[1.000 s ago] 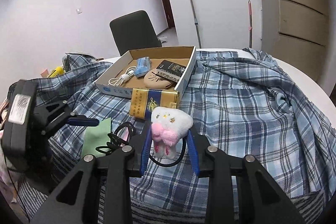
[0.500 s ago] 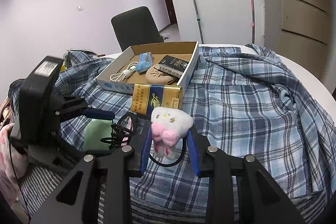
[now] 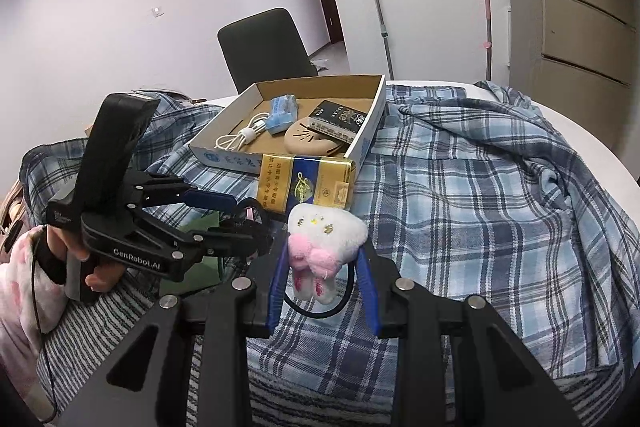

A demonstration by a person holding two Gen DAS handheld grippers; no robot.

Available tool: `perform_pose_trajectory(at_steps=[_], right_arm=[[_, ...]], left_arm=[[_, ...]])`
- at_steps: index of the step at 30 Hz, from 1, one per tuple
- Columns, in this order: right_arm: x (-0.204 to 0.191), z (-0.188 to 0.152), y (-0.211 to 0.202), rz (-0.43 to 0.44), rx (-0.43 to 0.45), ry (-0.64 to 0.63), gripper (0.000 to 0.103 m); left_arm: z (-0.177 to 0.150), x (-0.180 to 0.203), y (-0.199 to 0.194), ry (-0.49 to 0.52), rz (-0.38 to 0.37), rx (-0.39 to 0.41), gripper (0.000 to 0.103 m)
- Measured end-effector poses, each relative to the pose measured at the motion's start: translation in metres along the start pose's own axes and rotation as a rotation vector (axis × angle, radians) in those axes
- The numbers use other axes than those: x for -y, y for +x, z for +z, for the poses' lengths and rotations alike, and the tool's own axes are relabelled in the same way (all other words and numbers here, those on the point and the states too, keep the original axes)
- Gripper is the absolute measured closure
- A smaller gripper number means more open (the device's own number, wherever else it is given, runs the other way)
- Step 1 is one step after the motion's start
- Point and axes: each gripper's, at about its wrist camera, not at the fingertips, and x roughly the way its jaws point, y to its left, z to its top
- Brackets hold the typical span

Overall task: Organize soft objects
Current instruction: 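Hold the plush with the right gripper while the left gripper grasps the black cord, then carry the plush and black cord over the box and release both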

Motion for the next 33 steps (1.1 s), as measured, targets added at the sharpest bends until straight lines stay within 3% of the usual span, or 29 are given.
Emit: perform_pose_trajectory(at_steps=[5, 13, 14, 20, 24, 30, 33], right_arm=[[-0.002, 0.000, 0.000, 0.000, -0.004, -0.003, 0.072], [-0.001, 0.000, 0.001, 0.001, -0.008, -0.001, 0.072], [-0.001, 0.000, 0.000, 0.001, -0.008, -0.001, 0.072], [0.000, 0.000, 0.000, 0.000, -0.006, -0.001, 0.072], [-0.002, -0.001, -0.003, -0.015, 0.016, -0.014, 0.072], [-0.010, -0.005, -0.013, -0.026, 0.066, -0.050, 0.072], [-0.014, -0.004, -0.017, -0.037, 0.090, -0.059, 0.072]], left_arm=[[0.001, -0.004, 0.002, -0.020, -0.017, -0.004, 0.026], [-0.004, -0.006, -0.004, -0.023, -0.046, 0.016, 0.079], [-0.004, -0.005, -0.004, -0.016, -0.052, 0.017, 0.081], [-0.006, 0.009, -0.012, 0.052, -0.008, 0.067, 0.086], [-0.012, 0.021, -0.034, 0.094, 0.108, 0.188, 0.086], [-0.026, 0.033, -0.073, 0.128, 0.222, 0.393, 0.086], [-0.029, 0.040, -0.087, 0.118, 0.280, 0.431, 0.086]])
